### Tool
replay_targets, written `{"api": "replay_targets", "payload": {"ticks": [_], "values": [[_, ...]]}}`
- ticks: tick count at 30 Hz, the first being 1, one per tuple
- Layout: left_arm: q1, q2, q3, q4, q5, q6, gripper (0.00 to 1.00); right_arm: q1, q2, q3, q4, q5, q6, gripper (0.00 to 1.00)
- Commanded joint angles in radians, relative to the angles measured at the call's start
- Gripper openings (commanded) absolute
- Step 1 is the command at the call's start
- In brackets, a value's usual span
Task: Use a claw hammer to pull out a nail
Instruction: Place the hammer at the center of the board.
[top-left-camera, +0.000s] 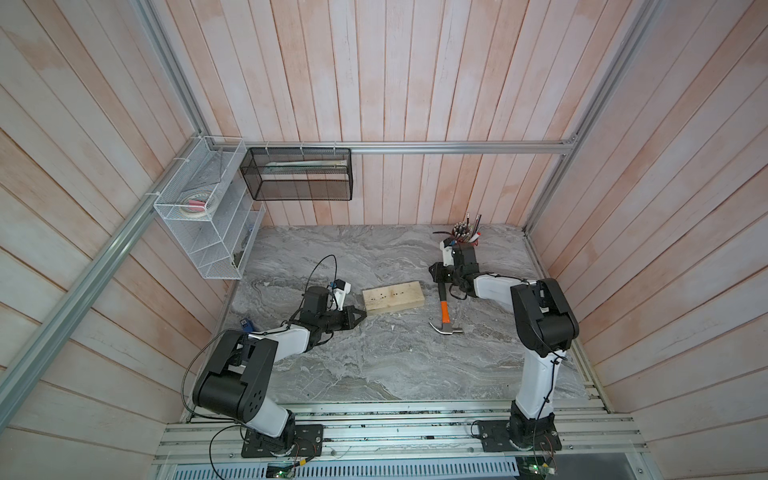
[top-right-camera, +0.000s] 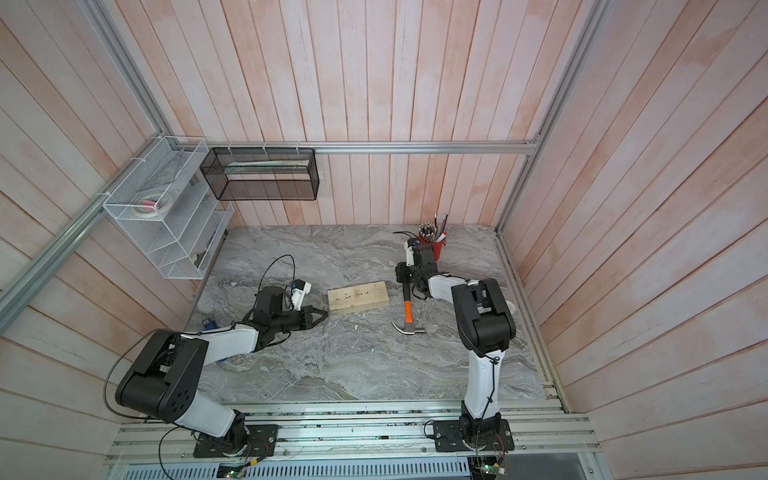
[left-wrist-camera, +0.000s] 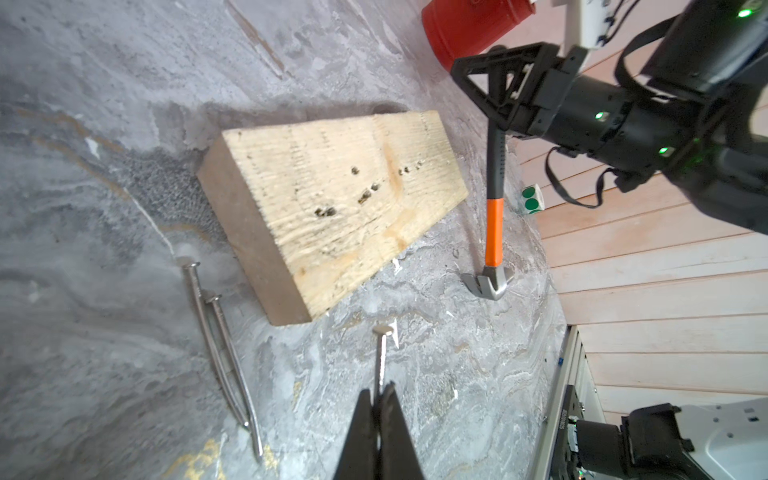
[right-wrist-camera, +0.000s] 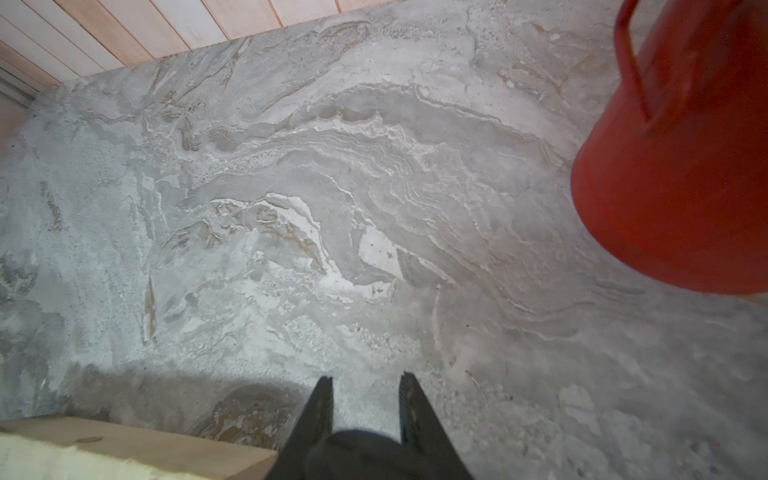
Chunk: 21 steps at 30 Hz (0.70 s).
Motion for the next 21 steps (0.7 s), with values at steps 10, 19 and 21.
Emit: {"api": "replay_targets", "payload": {"ticks": [10, 19, 21], "values": [[0.003, -0.036, -0.040, 0.117, 0.122, 0.017, 0.00, 0.015, 0.011, 0.042, -0.114, 0.064, -0.059, 0.40], [-0.002, -0.062, -0.053, 0.154, 0.136, 0.014, 0.00, 0.200, -0.367, -0.186, 0.090, 0.088, 0.015, 0.45], [-0.007, -0.068, -0.059, 0.167, 0.130, 0.015, 0.00, 0.264, -0.416, -0.269, 0.242, -0.011, 0.102, 0.45]]}}
